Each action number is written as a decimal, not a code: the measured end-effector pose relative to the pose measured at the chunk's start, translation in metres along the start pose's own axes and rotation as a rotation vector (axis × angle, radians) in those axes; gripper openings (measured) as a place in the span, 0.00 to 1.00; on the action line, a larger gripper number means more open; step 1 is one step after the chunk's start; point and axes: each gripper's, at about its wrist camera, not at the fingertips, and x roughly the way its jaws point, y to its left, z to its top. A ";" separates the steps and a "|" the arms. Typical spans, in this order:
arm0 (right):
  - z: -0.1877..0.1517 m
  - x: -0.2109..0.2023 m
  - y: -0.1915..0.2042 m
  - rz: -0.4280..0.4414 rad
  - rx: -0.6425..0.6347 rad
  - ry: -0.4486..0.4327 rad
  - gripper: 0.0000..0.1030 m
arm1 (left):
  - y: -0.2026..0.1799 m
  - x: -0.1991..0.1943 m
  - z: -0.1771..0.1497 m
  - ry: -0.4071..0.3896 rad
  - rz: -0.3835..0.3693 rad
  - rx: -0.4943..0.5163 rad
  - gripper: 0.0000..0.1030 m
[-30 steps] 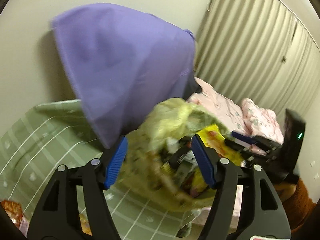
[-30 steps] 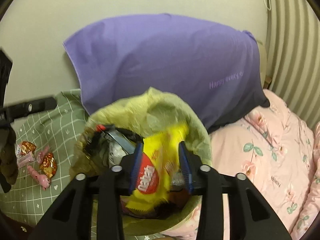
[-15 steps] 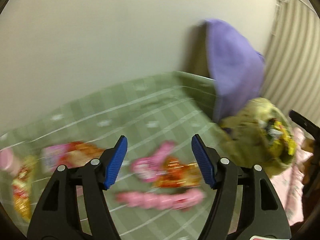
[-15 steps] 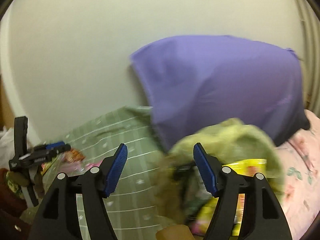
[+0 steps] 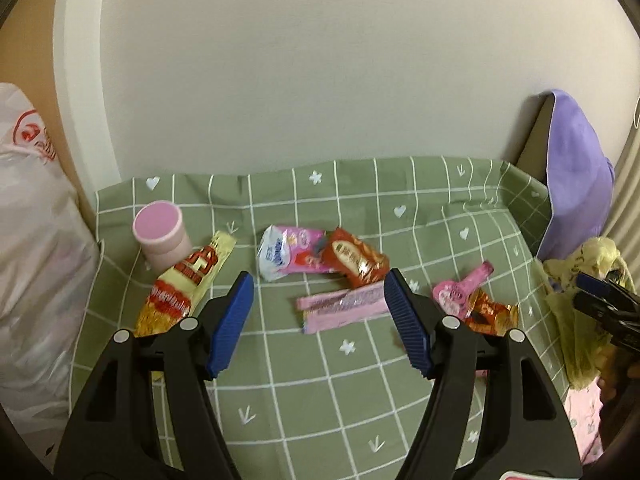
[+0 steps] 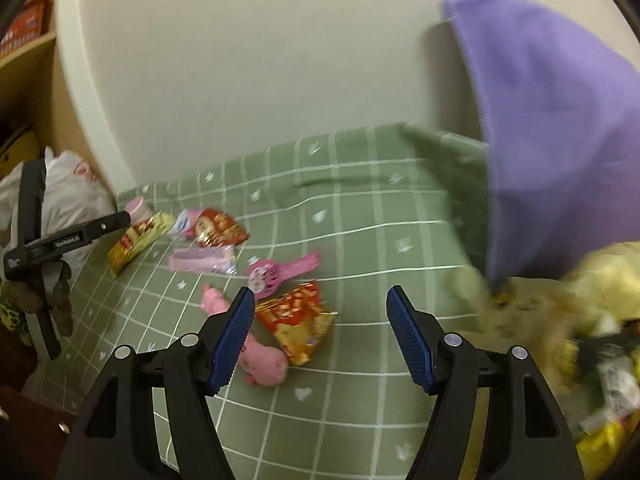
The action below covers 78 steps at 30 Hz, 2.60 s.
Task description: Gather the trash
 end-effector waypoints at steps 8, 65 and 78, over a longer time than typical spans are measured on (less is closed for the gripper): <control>0.001 0.076 0.012 0.092 -0.123 0.128 0.63 | -0.011 0.012 -0.021 0.098 -0.016 0.056 0.62; -0.073 0.026 -0.007 0.069 -0.065 0.176 0.52 | -0.031 0.094 -0.014 0.269 -0.166 0.163 0.62; -0.074 0.044 -0.015 0.044 0.056 0.163 0.53 | -0.041 0.056 -0.053 0.261 -0.124 0.057 0.62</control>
